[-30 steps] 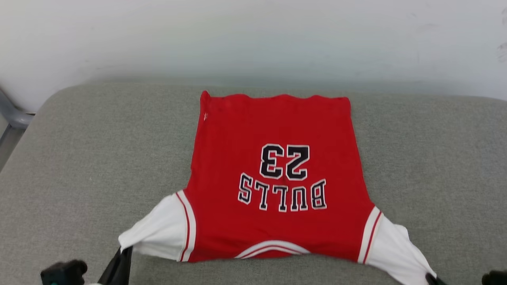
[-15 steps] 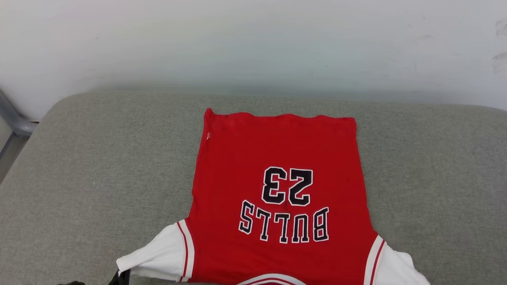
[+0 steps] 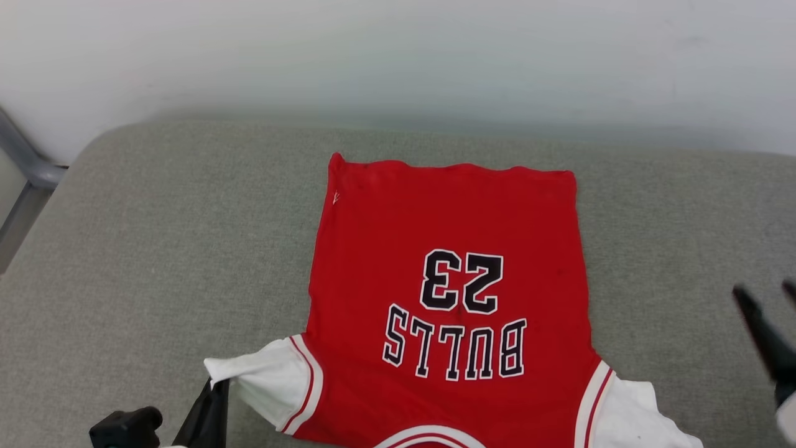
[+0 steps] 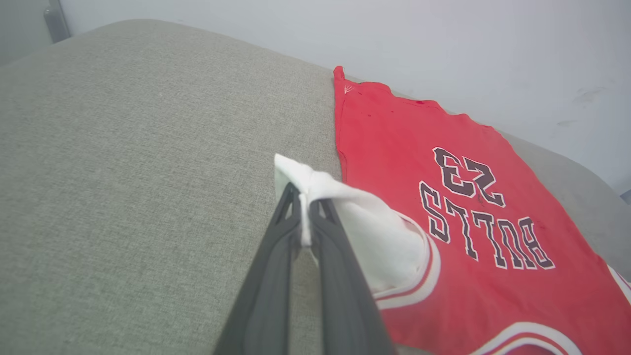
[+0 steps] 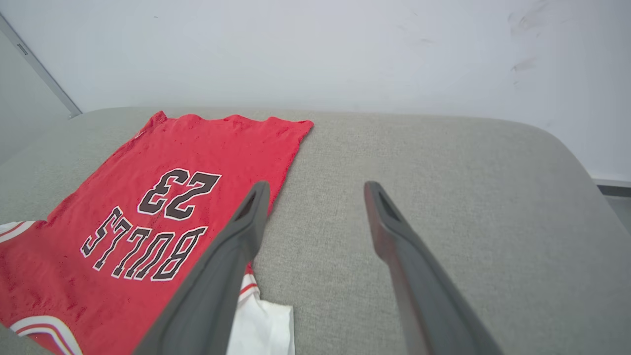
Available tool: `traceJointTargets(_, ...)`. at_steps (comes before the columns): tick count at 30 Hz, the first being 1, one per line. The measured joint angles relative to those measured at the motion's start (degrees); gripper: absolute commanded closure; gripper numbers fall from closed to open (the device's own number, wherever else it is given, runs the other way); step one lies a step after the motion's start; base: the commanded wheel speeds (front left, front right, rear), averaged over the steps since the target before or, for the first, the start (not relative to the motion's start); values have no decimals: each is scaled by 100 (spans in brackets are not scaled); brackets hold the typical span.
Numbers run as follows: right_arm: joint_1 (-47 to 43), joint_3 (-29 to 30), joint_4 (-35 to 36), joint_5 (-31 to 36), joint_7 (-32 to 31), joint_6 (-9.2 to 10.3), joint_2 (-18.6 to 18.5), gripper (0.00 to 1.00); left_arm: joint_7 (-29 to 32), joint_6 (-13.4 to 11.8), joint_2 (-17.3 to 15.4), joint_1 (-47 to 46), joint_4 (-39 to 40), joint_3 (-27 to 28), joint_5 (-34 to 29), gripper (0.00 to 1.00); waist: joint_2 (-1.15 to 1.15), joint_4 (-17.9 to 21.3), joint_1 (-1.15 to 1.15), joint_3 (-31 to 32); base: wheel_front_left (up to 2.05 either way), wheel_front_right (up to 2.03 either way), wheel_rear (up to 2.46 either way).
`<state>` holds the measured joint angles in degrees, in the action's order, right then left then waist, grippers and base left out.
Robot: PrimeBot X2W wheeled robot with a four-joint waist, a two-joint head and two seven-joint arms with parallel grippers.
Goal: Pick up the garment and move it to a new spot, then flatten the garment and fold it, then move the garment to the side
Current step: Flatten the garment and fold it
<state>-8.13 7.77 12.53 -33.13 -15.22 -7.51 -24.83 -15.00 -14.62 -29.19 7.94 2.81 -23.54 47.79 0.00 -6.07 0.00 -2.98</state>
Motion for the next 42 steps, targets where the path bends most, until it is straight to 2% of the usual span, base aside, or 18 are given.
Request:
traceJointTargets(4,1080,82,167,-32,-442,0,-282,0,-7,49,133,-204,98,31,-212,100,0,-82,0,-226,0,0,0)
traceJointTargets(9,2619,-333,-113,-8,-1259,0,-586,0,-7,168,425,-597,130,29,-450,100,0,-283,1,-612,0,0,0)
traceJointTargets(17,4551,-1210,-1308,147,-3121,0,-1135,0,-7,470,962,-1092,-1,16,-867,100,0,-753,1,-1303,0,0,0)
traceJointTargets(25,5738,-1852,-2452,292,-4670,0,-1316,0,-7,846,1478,-1411,-114,154,-1211,100,0,-1170,1,-1973,0,0,0)
traceJointTargets(31,6302,-2054,-3026,561,-5057,0,-1310,0,-7,1147,1873,-1618,-244,260,-1444,100,0,-1414,1,-2460,0,0,0)
traceJointTargets(36,6355,-2351,-3323,808,-5141,0,-1327,0,-7,1413,2167,-1764,-374,364,-1641,100,0,-1602,1,-2800,0,0,0)
traceJointTargets(42,6290,-2393,-3437,592,-5203,12,-1445,0,-7,1616,2348,-1797,-543,567,-1819,100,0,-1727,-1,-2969,0,0,0)
